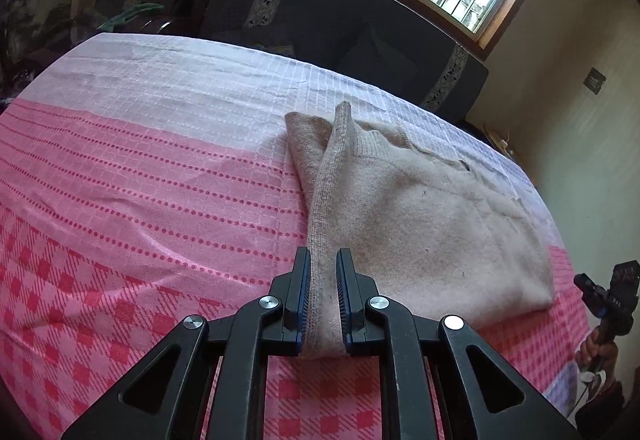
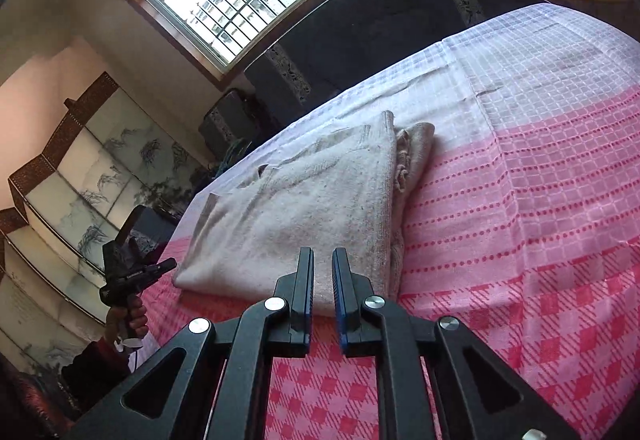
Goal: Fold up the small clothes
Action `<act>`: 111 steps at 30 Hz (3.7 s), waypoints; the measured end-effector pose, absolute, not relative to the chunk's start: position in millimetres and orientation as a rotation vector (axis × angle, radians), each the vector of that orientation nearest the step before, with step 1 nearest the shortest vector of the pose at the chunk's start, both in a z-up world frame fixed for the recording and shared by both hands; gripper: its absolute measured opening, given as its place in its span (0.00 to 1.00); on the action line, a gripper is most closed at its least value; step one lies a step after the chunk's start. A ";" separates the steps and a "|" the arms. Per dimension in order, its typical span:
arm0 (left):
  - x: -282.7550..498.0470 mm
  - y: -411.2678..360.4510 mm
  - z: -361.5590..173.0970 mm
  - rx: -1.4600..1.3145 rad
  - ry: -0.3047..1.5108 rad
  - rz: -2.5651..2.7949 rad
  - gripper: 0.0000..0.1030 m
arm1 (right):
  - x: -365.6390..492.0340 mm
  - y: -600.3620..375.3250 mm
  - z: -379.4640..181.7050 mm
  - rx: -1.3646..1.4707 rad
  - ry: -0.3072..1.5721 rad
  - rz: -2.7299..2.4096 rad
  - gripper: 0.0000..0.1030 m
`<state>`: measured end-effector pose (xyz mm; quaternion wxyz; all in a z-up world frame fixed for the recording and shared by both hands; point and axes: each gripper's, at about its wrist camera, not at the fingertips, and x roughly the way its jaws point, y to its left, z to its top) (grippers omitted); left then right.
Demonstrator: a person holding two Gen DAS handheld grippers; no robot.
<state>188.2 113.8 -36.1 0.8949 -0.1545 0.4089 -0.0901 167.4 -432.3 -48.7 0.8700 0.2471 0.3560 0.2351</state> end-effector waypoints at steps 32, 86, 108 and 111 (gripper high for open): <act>198.6 28.1 -57.8 0.181 0.794 -0.026 0.17 | 192.1 -312.7 -84.0 0.119 0.867 0.465 0.58; 317.4 117.9 -77.7 -0.574 1.027 -0.495 0.52 | 192.9 -309.7 -84.8 0.136 0.868 0.540 0.84; 306.7 78.9 -47.2 -0.545 1.013 -0.284 0.22 | 193.0 -317.8 -84.8 0.177 0.857 0.545 0.86; 300.5 68.6 -31.3 -0.550 0.994 -0.260 0.21 | 192.9 -323.4 -84.0 0.201 0.846 0.529 0.86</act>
